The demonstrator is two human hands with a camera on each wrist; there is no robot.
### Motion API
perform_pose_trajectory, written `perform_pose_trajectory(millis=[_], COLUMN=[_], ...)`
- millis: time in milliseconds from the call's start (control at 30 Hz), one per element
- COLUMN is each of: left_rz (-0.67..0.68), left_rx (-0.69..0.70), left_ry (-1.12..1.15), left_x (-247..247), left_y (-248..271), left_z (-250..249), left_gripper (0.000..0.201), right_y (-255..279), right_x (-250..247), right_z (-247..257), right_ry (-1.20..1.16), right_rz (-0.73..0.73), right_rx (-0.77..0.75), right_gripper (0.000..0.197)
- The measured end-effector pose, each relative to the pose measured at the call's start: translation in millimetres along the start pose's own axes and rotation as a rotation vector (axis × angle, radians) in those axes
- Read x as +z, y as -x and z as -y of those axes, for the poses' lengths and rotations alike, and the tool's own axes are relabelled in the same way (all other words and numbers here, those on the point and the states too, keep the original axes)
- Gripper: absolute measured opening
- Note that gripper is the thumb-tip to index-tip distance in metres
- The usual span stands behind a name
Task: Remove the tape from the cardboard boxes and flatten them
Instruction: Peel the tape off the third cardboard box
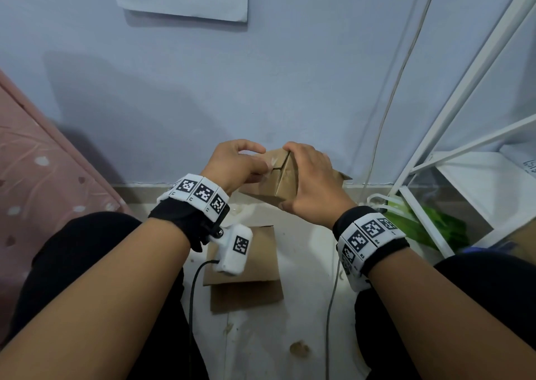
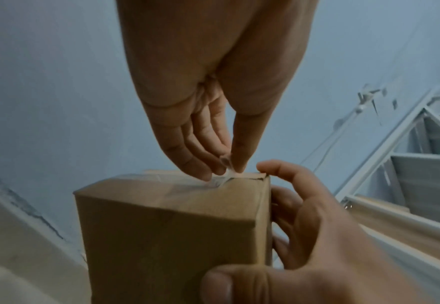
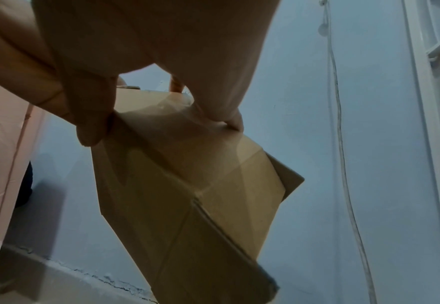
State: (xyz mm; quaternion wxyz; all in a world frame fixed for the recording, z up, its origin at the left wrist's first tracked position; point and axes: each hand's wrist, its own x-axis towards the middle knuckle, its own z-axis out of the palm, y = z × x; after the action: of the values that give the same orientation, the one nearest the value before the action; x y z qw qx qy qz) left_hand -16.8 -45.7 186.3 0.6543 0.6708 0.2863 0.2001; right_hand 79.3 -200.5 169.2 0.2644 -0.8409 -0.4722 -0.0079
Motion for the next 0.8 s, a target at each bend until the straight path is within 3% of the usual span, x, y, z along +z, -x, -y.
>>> perform_pose_trajectory(millis=[100, 267, 400, 600, 800], left_rz=[0.062, 0.167, 0.105, 0.01, 0.075], left_rx=[-0.05, -0.053, 0.004, 0.144, 0.178], left_ry=[0.059, 0.119, 0.02, -0.242, -0.23], left_x=[1.7, -2.6, -0.8, 5.5, 12.4], left_y=[1.0, 2.1, 2.6, -2.3, 1.9], left_z=[-2.6, -5.6, -3.3, 8.5, 8.6], left_gripper=[0.028, 0.017, 0.009, 0.017, 0.009], right_y=[0.0, -1.2, -1.0, 1.7, 2.7], right_x=[0.6, 0.4, 0.7, 1.0, 0.0], right_z=[-1.7, -7.2, -10.7, -12.0, -16.1], right_ry=[0.002, 0.054, 0.058, 0.032, 0.039], right_rz=[-0.01, -0.034, -0.044, -0.032, -0.049], right_rx=[-0.017, -0.043, -0.062, -0.075, -0.066], right_gripper=[0.102, 0.102, 0.103, 0.103, 0.103])
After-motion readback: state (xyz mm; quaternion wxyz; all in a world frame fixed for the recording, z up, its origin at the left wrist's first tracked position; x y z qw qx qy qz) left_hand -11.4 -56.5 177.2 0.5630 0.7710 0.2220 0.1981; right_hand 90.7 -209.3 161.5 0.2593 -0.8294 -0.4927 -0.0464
